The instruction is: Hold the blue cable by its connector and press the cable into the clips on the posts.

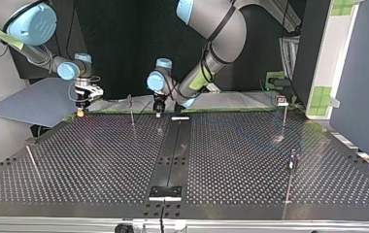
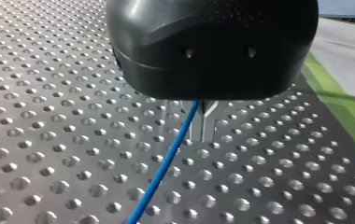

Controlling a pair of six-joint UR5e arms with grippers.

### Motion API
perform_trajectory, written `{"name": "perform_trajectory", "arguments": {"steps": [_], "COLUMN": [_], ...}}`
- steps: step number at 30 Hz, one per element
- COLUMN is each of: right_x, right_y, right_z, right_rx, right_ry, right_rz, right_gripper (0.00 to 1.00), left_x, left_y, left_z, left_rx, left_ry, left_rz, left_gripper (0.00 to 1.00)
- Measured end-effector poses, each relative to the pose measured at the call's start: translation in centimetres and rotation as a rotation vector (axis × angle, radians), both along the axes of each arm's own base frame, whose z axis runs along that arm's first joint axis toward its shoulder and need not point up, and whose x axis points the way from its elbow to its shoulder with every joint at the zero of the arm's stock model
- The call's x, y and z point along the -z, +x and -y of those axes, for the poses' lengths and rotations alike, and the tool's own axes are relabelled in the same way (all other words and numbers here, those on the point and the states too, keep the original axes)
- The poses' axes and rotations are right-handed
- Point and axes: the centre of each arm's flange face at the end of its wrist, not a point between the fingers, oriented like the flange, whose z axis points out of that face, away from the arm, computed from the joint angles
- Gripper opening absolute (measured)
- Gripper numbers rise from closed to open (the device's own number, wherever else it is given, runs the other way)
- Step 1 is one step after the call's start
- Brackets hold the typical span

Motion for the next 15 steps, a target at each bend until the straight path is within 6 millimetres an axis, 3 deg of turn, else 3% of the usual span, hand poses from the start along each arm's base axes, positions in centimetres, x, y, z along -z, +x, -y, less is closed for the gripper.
{"name": "perform_trajectory", "arguments": {"steps": [2,3,4,5,6,8,9,10,15], "right_x": [0.0,0.0,0.0,0.0,0.0,0.0,0.0,0.0,0.0], "right_y": [0.1,0.1,0.2,0.2,0.3,0.4,0.5,0.6,0.9], "right_z": [0.0,0.0,0.0,0.0,0.0,-0.1,-0.1,-0.1,-0.2], "right_rx": [-0.001,-0.002,-0.002,-0.003,-0.004,-0.007,-0.007,-0.009,-0.013], "right_ry": [0.001,0.001,0.002,0.002,0.002,0.003,0.003,0.003,0.003], "right_rz": [0.000,0.000,-0.001,-0.001,-0.001,-0.001,-0.001,-0.001,-0.002], "right_gripper": [0.00,0.00,0.00,0.00,0.00,0.00,0.00,0.00,0.00], "left_x": [0.3,0.3,0.4,0.4,0.4,0.5,0.5,0.5,0.9], "left_y": [-0.1,-0.2,-0.3,-0.3,-0.4,-0.3,-0.3,-0.3,-1.1], "left_z": [-0.1,-0.1,-0.1,-0.1,-0.1,-0.2,-0.2,-0.2,-0.5], "left_rx": [0.002,0.004,0.006,0.008,0.010,0.013,0.014,0.014,0.000], "left_ry": [0.004,0.007,0.011,0.019,0.025,0.041,0.048,0.056,0.124], "left_rz": [-0.004,-0.005,-0.005,-0.005,-0.004,-0.002,-0.001,0.000,-0.018], "left_gripper": [0.37,0.37,0.54,0.63,0.63,0.86,0.86,1.00,1.00]}}
